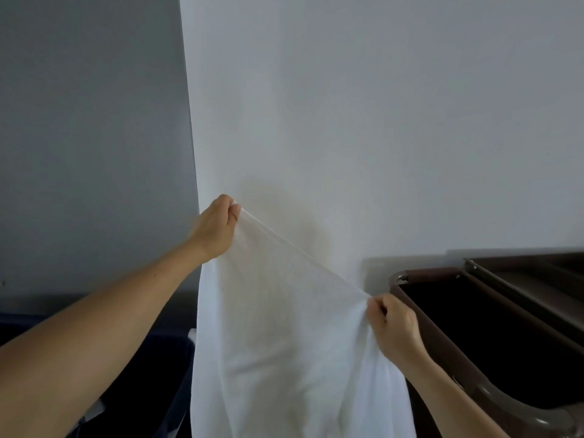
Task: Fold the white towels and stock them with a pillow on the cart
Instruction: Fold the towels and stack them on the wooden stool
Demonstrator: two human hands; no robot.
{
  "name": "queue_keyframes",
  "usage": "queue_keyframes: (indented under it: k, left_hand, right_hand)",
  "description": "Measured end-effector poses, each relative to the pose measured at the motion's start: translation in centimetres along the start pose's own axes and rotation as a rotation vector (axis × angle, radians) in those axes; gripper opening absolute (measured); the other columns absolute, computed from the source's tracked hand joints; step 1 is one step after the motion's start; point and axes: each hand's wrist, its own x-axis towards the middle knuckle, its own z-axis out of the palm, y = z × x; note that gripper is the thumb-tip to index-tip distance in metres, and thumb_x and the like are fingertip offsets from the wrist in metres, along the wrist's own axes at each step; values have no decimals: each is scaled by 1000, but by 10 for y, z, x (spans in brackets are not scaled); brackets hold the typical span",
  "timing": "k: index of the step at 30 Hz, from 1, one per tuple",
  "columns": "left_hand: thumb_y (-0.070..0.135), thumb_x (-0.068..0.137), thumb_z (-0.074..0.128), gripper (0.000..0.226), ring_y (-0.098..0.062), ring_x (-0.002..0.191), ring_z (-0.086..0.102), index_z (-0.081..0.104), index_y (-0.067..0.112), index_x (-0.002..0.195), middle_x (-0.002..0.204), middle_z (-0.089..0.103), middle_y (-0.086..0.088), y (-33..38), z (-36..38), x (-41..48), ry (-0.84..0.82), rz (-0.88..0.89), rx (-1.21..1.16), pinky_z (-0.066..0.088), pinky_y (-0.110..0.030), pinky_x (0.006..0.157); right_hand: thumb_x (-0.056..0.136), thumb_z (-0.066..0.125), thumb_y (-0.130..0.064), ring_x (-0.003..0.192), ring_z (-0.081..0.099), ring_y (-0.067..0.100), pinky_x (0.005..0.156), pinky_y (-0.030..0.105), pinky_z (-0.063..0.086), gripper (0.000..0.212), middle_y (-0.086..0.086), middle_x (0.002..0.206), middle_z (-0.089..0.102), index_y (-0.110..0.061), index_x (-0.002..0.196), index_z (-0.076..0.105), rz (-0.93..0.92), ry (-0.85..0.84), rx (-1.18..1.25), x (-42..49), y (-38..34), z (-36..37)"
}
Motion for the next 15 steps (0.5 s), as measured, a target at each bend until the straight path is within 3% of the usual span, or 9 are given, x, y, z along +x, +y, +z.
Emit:
queue_keyframes:
  k: [4,9,12,15]
  left_hand:
    - [23,101,35,25,-20,72,41,43,16,79,78,45,1,12,13,-9,14,-394,-288,35,-31,62]
    - [19,104,36,24,-15,73,41,45,10,83,81,47,0,87,36,-51,-271,-132,-315,33,-30,65]
    - [22,105,37,25,-17,73,43,43,8,85,78,48,0,103,61,-72,-270,-66,-338,38,-33,70]
    - [25,105,35,25,-11,67,45,41,13,84,75,49,4,92,73,-89,-221,-120,-430,41,-28,64]
  right_hand:
    - [100,49,-17,55,42,11,49,22,32,33,-2,60,48,-15,68,42,-51,65,49,17,-33,-11]
    - [102,49,-23,67,51,10,58,16,36,17,-6,73,56,-17,86,54,-271,-245,-127,31,-79,-5]
    - [100,48,-14,66,54,-2,59,16,37,26,-16,72,53,-28,78,46,-400,-371,-152,25,-103,4]
    - [97,50,-11,69,56,-9,61,13,41,29,-18,73,58,-34,80,48,-345,-331,0,18,-105,10]
